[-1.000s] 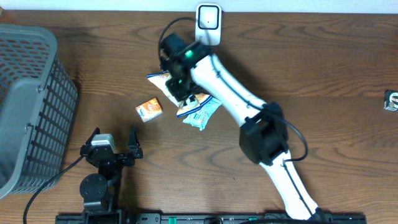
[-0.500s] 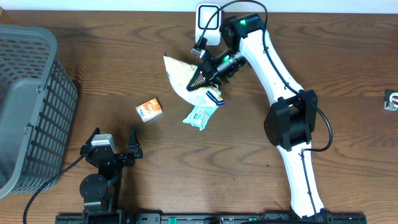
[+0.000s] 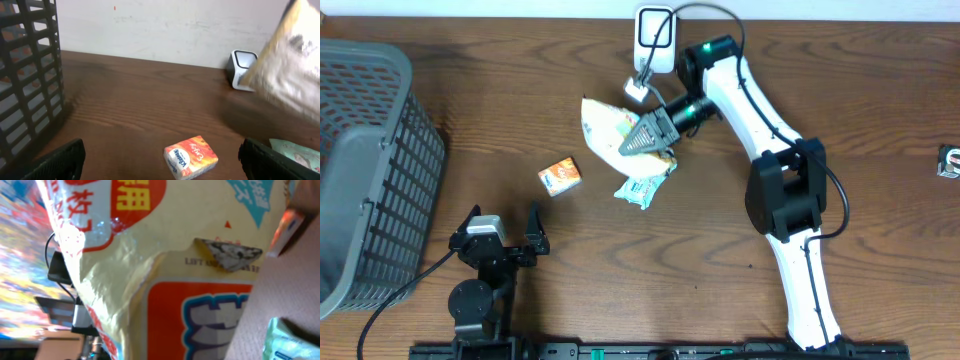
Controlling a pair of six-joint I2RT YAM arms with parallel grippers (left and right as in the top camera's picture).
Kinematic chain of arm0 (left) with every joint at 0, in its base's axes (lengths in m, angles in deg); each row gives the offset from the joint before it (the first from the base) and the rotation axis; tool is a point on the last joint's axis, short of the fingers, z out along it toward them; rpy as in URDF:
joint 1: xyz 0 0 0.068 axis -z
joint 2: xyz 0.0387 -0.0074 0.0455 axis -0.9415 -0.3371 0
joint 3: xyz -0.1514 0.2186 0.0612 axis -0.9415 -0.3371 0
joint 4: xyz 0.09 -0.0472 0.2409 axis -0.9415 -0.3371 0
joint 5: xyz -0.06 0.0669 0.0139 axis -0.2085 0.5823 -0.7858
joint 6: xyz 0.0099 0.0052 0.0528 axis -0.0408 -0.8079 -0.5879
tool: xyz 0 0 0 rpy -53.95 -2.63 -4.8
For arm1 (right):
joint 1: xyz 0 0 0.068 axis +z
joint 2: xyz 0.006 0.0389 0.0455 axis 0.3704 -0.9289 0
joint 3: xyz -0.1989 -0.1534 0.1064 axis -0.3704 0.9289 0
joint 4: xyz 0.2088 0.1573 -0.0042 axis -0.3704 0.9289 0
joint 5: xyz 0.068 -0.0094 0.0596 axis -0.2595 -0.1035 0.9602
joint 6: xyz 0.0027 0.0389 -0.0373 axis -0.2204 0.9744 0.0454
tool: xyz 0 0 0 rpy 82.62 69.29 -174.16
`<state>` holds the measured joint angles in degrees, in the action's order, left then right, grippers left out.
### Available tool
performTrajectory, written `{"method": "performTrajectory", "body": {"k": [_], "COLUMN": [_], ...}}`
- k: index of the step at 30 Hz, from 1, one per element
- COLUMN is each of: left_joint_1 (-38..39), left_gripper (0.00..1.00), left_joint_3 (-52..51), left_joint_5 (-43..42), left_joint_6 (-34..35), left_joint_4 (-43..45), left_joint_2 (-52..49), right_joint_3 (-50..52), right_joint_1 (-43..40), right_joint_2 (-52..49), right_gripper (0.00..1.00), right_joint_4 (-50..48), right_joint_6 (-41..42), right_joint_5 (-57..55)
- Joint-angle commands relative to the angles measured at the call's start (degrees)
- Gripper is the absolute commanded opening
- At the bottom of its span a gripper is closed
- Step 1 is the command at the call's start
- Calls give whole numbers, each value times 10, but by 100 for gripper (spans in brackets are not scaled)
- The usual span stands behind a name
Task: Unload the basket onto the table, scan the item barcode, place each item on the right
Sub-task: 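Lift the snack bag and carry it toward the scanner, then hold the snack bag in front of the white scanner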
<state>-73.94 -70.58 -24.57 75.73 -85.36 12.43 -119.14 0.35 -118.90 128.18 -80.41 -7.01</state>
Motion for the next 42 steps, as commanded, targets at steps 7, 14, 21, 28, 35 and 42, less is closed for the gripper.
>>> {"method": "performTrajectory", "body": {"k": [7, 14, 21, 28, 35, 42], "left_joint_1": [1, 1, 1, 1, 1, 1], "left_gripper": [98, 98, 98, 98, 98, 98], "left_joint_3": [-16, -16, -16, -16, -16, -16], "left_joint_5": [-2, -2, -2, -2, -2, -2], "left_joint_6": [-7, -7, -7, -7, -7, -7], "left_joint_4": [-9, -9, -9, -9, -9, -9], "left_joint_2": [3, 3, 3, 3, 3, 3], "right_joint_3": [94, 94, 94, 94, 94, 90], "right_joint_1": [1, -11, 2, 1, 1, 0], "right_joint_2": [27, 144, 252, 249, 190, 117], "right_gripper": [1, 1, 1, 1, 1, 1], "right_joint_4": [3, 2, -98, -292, -501, -659], "right_joint_6": [-52, -77, -58, 99, 136, 136], "right_joint_5": [87, -67, -389, -544, -716, -800]}}
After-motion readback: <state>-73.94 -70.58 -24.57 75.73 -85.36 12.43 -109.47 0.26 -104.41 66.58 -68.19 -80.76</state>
